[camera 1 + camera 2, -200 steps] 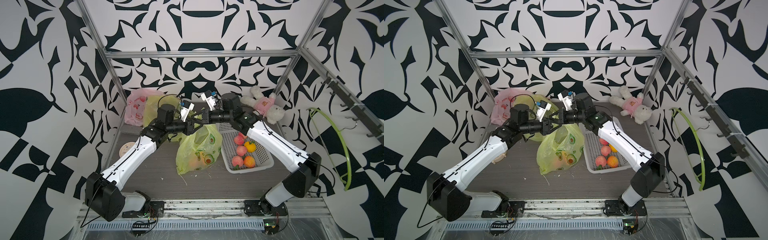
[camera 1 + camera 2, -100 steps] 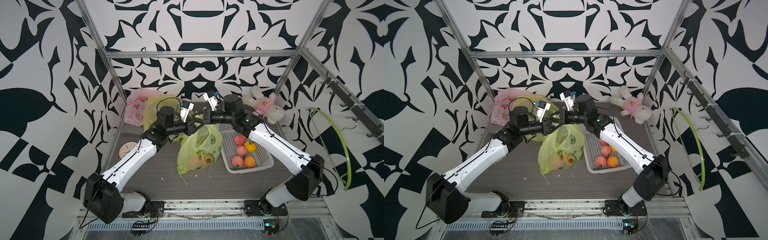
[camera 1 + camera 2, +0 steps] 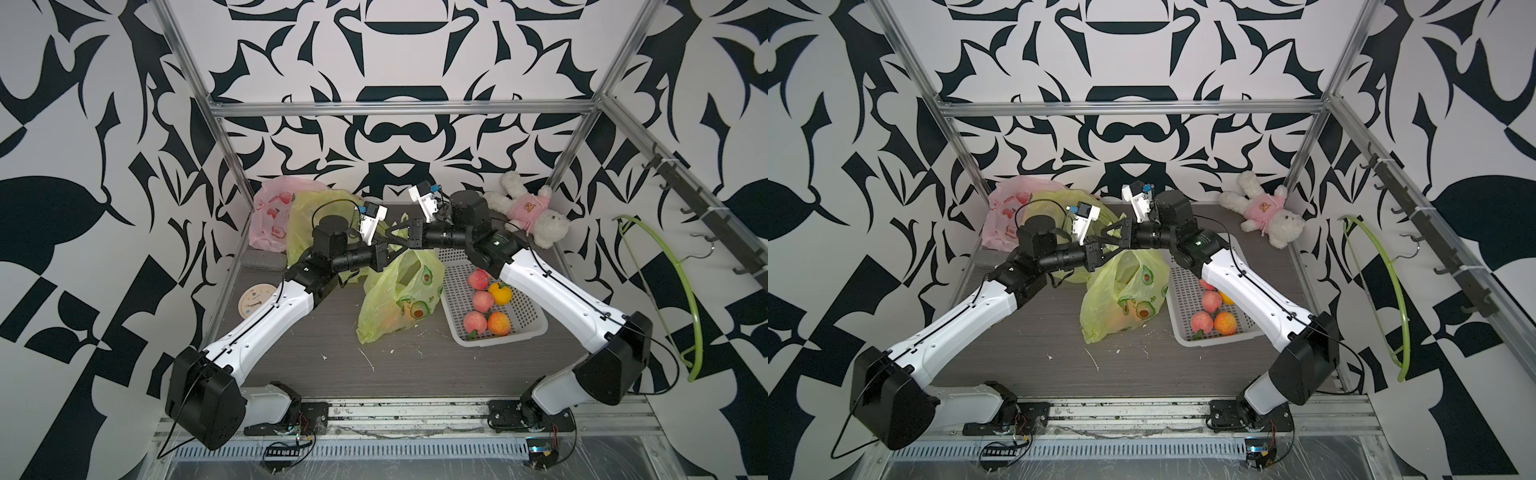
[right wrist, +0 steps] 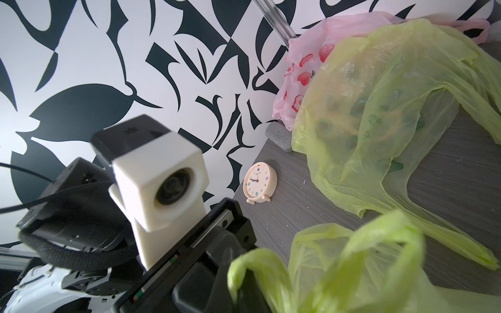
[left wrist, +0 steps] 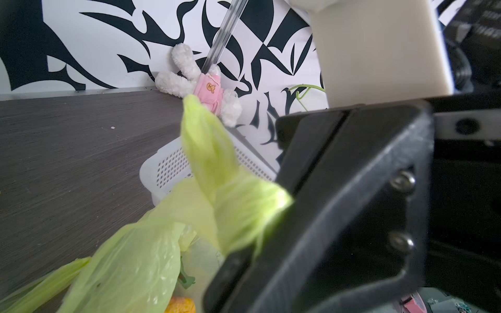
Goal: Place the peach into a plastic bag & tie a knot
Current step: Cross the plastic bag at the center of the board.
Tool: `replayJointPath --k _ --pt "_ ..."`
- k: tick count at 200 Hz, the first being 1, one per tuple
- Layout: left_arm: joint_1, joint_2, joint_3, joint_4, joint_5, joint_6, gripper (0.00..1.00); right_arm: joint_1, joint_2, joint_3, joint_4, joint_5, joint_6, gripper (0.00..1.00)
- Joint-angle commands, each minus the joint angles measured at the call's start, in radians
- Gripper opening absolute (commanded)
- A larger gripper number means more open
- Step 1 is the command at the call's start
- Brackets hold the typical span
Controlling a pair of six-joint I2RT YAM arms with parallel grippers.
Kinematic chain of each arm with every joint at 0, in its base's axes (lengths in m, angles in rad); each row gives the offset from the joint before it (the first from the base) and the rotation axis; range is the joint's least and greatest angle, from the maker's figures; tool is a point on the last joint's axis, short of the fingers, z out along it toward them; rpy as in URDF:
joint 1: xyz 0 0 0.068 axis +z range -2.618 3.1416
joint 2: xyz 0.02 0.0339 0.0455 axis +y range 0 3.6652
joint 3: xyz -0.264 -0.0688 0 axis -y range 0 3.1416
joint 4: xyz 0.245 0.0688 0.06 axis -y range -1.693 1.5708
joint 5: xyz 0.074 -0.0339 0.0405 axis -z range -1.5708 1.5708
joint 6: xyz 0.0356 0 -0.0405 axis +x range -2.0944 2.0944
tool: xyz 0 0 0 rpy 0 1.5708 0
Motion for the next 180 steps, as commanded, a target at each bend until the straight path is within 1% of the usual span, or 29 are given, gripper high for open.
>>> replayJointPath --k 1,10,28,47,63,91,110,138,164,180 --pt "0.011 -0.023 -0.004 0.025 -0.013 0.025 0.00 -0.029 -0.068 0.024 -0.033 -0.062 0.009 0.21" --pt "0.011 -0.023 0.000 0.006 -0.003 0.038 0.00 -0.049 -0.082 0.030 -0.041 -0.066 0.010 0.30" --pt "0.012 -0.023 0.013 -0.033 0.026 0.059 0.00 -0.089 -0.109 0.039 -0.059 -0.081 0.010 0.40" --pt "0.012 -0.020 0.030 -0.068 0.065 0.075 0.00 -0.125 -0.135 0.043 -0.082 -0.088 0.008 0.46" --pt "0.012 -0.013 0.045 -0.098 0.101 0.087 0.00 -0.148 -0.144 0.051 -0.125 -0.068 -0.009 0.50" --pt "0.012 -0.010 0.068 -0.138 0.147 0.103 0.00 -0.160 -0.103 0.080 -0.177 -0.059 -0.025 0.56" --pt "0.012 -0.005 0.083 -0.164 0.169 0.111 0.00 -0.160 -0.060 0.096 -0.173 -0.085 -0.009 0.57" --pt "0.012 0.002 0.099 -0.197 0.183 0.124 0.00 -0.160 -0.024 0.092 -0.090 -0.131 0.047 0.56" --pt "0.011 0.008 0.102 -0.208 0.196 0.127 0.00 -0.159 -0.007 0.090 -0.055 -0.149 0.068 0.51" --pt "0.012 0.011 0.106 -0.217 0.198 0.131 0.00 -0.159 -0.002 0.088 -0.055 -0.155 0.070 0.46"
